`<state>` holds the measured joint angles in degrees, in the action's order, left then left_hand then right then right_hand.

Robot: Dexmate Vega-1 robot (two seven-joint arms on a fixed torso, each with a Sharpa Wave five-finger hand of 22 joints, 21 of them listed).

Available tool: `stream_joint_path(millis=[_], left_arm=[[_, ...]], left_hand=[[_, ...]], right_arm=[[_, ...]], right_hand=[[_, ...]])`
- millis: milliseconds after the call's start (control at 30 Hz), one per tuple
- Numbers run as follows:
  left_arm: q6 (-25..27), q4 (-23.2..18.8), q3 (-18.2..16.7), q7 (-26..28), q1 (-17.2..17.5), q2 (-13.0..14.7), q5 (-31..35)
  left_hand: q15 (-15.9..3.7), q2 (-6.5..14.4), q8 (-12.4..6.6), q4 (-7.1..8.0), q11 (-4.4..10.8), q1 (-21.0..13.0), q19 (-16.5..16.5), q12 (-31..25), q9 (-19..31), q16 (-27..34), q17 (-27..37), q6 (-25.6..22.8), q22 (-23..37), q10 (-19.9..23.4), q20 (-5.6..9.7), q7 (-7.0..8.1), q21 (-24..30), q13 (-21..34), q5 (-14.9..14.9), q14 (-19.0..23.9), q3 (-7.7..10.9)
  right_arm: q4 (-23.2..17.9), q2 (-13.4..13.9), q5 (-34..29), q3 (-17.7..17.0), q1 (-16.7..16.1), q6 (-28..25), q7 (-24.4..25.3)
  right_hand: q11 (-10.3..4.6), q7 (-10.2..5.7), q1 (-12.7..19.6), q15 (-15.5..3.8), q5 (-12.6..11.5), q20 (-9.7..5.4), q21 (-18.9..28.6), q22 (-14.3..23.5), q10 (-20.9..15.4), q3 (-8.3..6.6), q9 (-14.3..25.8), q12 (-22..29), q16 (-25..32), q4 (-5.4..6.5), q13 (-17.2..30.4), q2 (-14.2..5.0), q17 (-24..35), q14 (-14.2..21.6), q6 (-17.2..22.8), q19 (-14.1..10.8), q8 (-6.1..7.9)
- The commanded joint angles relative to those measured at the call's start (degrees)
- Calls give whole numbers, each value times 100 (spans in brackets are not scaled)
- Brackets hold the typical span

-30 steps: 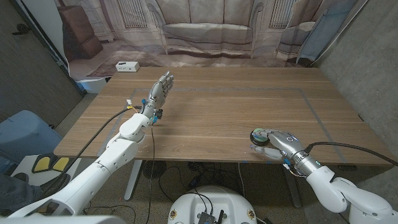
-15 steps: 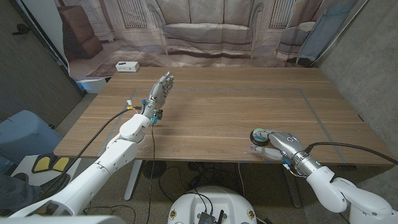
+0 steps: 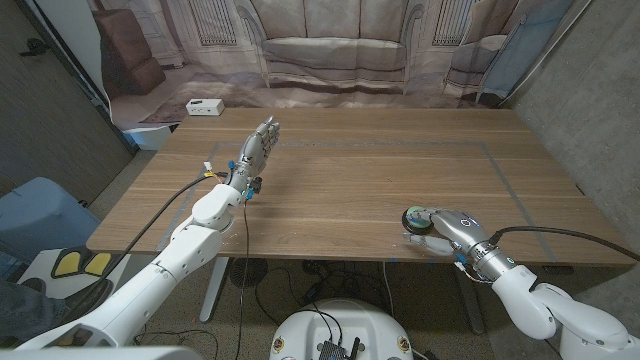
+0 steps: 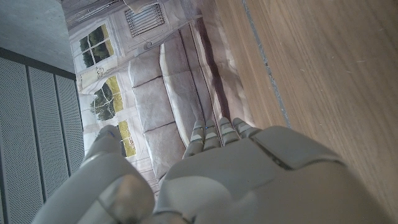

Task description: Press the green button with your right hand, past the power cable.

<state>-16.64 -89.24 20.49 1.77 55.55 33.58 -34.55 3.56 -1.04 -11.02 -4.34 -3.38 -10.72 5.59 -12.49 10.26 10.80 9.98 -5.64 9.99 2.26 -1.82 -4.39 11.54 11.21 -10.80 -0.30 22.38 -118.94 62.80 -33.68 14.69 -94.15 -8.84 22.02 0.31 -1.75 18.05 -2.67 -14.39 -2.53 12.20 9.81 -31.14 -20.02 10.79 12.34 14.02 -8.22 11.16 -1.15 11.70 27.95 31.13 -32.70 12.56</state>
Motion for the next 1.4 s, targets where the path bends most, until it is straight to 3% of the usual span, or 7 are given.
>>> stream_joint_path(millis=[33,633,1400], left_arm=[[20,-27,-16,18,47,20,-16],[-14,60,14,-40,14,-24,-34],[-48,230,60,-157,-105,-92,-69]], left_hand=[[14,43,10,-32,11,-16,-11,9,11,-16,15,-23,29,29,-42,1,-17,12,7,27,-6],[17,47,11,-40,9,-11,-4,13,11,-16,15,-32,30,28,-60,4,-20,12,8,26,-18],[13,56,12,-50,20,-9,-4,14,12,-15,16,-40,31,32,-75,10,-20,13,8,27,-29]], right_arm=[[36,136,102,221,131,-67,-33],[-142,356,173,210,57,-217,226],[-332,358,79,30,-21,-311,495]], right_hand=[[-20,4,33,-93,13,14,26,12,-42,-44,9,17,21,7,10,6,2,58,62,-67,21],[-46,-28,31,-102,34,15,13,13,-30,-53,9,-10,3,9,10,5,2,69,67,-84,2],[-96,-90,27,-90,60,38,-16,14,50,-67,9,-64,-44,11,13,2,7,25,-60,-78,-71]])
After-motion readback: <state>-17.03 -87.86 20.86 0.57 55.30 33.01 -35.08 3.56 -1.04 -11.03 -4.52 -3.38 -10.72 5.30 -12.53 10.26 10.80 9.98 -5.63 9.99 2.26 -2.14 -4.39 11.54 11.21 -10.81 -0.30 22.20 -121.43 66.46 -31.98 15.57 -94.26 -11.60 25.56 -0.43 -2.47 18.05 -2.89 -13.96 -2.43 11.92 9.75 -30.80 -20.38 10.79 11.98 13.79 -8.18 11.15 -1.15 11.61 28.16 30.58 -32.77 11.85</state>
